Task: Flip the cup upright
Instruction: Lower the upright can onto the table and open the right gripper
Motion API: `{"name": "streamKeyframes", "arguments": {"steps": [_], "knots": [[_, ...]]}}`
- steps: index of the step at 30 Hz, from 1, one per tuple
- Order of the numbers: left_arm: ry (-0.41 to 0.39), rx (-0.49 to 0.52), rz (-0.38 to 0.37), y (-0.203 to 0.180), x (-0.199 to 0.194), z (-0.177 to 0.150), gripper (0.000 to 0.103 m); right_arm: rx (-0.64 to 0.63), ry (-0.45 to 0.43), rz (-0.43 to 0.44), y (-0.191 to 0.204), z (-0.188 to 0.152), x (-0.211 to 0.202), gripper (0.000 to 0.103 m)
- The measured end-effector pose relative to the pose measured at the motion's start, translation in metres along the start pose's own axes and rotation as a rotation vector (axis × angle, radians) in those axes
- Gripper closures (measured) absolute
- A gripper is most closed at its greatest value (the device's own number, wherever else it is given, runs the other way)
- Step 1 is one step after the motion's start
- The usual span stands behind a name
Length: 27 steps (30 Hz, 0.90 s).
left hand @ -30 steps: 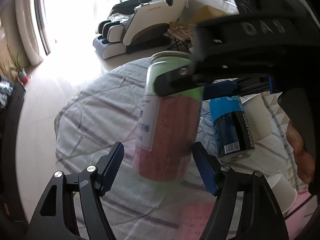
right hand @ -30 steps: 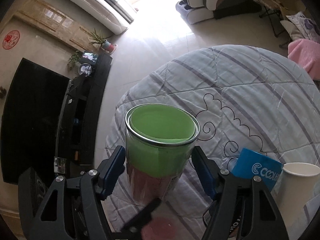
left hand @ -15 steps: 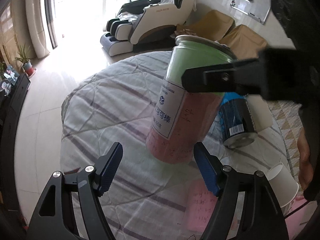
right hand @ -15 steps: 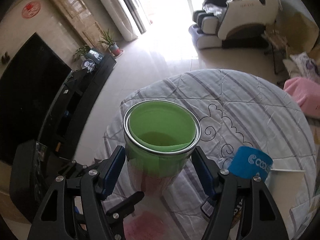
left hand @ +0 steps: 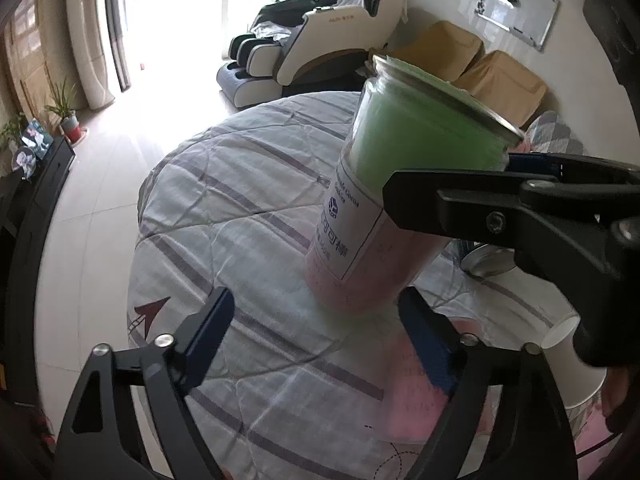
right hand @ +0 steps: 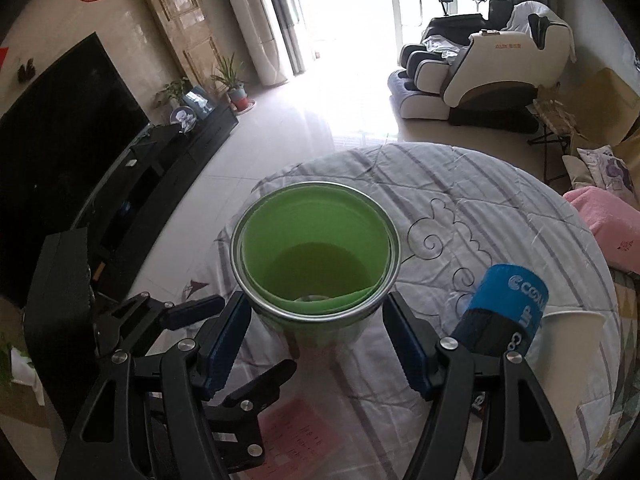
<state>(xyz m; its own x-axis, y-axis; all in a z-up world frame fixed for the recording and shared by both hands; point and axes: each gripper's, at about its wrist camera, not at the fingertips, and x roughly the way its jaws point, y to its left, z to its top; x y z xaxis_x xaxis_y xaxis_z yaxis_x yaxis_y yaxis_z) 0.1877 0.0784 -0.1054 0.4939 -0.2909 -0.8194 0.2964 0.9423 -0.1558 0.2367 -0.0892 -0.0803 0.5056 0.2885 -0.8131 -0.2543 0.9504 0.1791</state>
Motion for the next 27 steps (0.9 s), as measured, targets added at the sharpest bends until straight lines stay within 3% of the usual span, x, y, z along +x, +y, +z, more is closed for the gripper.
{"name": "streamKeyframes", "arguments": {"steps": [9,14,27], "knots": [[-0.037,0.006,0.028,-0.007,-0.017,-0.002,0.014,0.002,-0.014,-0.007,0.005,-0.009,-0.015,0.033],[-0.064,0.022,0.054,-0.014,-0.031,-0.004,0.014,-0.013,-0.051,-0.038,0.011,-0.015,-0.035,0.026],[-0.166,0.085,0.121,-0.055,-0.087,-0.018,0.011,-0.022,-0.119,-0.053,0.013,-0.041,-0.088,0.025]]}}
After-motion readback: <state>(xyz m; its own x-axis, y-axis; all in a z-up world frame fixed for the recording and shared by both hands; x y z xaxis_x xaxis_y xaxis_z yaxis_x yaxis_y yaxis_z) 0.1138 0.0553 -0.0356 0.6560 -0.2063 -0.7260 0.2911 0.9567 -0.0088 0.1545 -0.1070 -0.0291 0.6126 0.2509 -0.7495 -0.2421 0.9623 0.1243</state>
